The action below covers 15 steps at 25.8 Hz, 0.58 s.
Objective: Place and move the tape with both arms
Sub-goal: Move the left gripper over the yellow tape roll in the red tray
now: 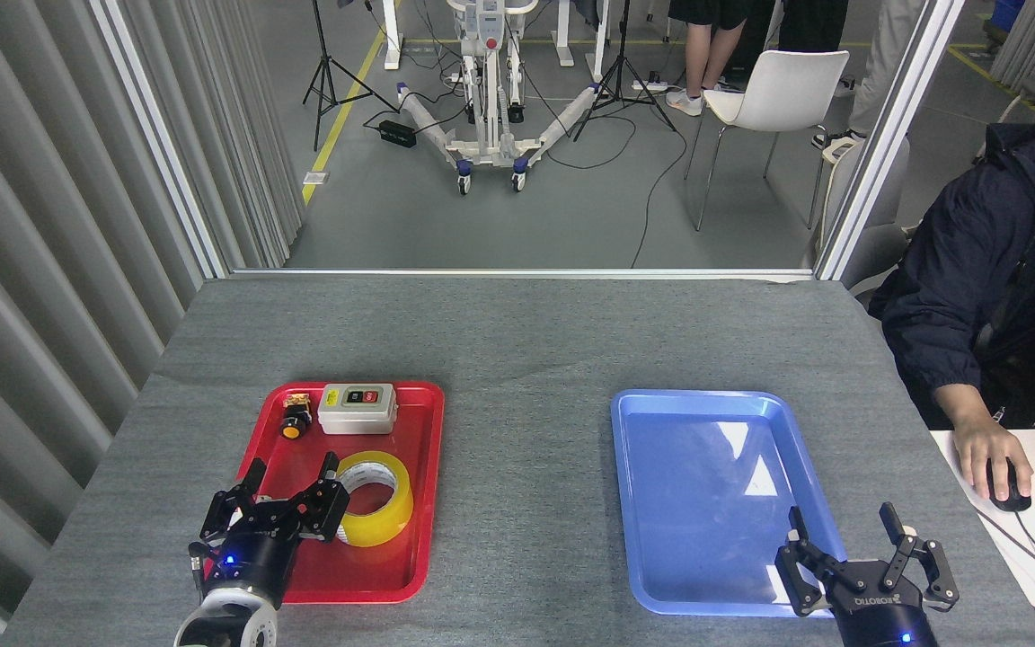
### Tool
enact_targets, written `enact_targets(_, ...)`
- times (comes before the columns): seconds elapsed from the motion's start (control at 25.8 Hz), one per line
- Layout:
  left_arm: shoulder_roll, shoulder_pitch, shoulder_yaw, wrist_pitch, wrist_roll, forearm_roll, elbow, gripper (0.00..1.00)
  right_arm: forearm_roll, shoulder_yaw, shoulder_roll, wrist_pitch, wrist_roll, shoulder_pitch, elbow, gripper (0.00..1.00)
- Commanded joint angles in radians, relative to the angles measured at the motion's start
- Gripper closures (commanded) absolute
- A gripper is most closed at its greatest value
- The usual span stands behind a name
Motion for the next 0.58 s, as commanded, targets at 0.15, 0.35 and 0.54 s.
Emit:
enact_targets(0.15,0.016,-0.001,-0.001,0.0,-0.006,0.006,-0.008,0.0,-0.022,0.029,-0.012,0.043,0.032,-0.005,0.028,0.0)
enact_targets(0.35,0.036,-0.004,-0.004,0.009,-0.011,0.013,-0.074,0.0,-0.02,0.052,-0.012,0.095,0.032,-0.009,0.031,0.0)
enact_targets(0.54,0.031,-0.021,-0.013,0.008,-0.026,0.019,-0.096,0.0,-0.02,0.053,-0.013,0.095,0.032,-0.011,0.031,0.0)
